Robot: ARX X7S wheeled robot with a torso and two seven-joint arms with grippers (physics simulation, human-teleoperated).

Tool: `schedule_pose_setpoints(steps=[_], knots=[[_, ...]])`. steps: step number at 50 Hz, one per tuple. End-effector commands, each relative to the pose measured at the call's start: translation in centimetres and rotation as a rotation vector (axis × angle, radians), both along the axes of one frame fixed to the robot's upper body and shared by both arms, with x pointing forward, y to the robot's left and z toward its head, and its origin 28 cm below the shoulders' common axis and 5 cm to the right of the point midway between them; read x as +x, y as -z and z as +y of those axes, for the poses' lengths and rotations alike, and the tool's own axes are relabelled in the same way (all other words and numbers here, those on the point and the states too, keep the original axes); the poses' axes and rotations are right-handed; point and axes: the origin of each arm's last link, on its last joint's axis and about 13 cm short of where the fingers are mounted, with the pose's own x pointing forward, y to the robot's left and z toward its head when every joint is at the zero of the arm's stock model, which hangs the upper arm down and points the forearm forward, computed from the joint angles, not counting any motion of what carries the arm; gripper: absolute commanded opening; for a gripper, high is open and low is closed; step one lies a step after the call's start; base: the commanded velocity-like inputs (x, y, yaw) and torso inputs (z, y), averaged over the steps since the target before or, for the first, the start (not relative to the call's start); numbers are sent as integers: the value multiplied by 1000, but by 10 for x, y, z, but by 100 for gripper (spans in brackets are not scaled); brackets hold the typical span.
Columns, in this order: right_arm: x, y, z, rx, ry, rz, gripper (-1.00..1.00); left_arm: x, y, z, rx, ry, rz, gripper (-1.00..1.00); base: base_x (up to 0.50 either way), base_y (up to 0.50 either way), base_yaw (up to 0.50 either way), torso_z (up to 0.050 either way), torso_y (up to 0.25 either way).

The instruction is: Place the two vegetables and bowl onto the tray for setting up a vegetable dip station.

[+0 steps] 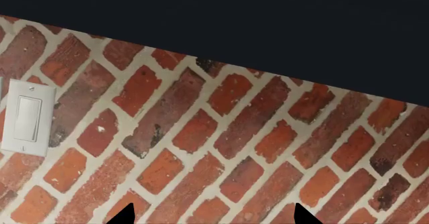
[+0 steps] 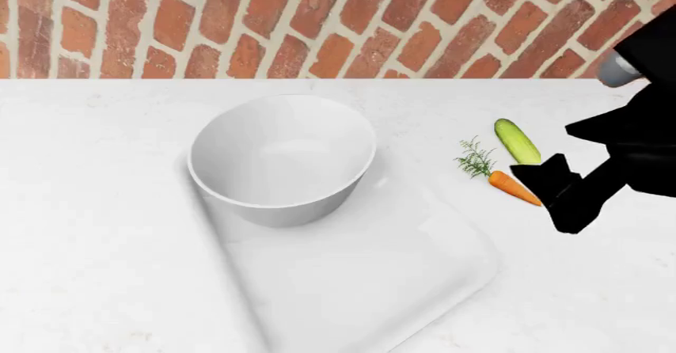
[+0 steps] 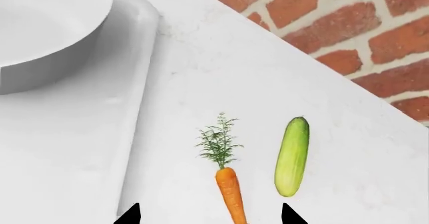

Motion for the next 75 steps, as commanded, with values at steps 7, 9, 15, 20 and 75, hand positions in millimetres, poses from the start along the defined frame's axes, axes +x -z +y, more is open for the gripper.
schedule_pose_setpoints(steps=[7,9,15,20,75], knots=[[28,14,4,-48,15,-6,100,0,1,0,2,0,1,100,0,0,0,0,0],[30,16,5,-44,16,-6,100,0,1,0,2,1,1,100,0,0,0,0,0],[33,27,4,-38,22,4,100,0,1,-1,4,2,2,100,0,0,0,0,0],[33,34,4,-31,24,20,100,0,1,-1,4,3,5,100,0,0,0,0,0],[39,68,-1,13,100,60,100,-1,2,-4,17,5,7,100,0,0,0,0,0]])
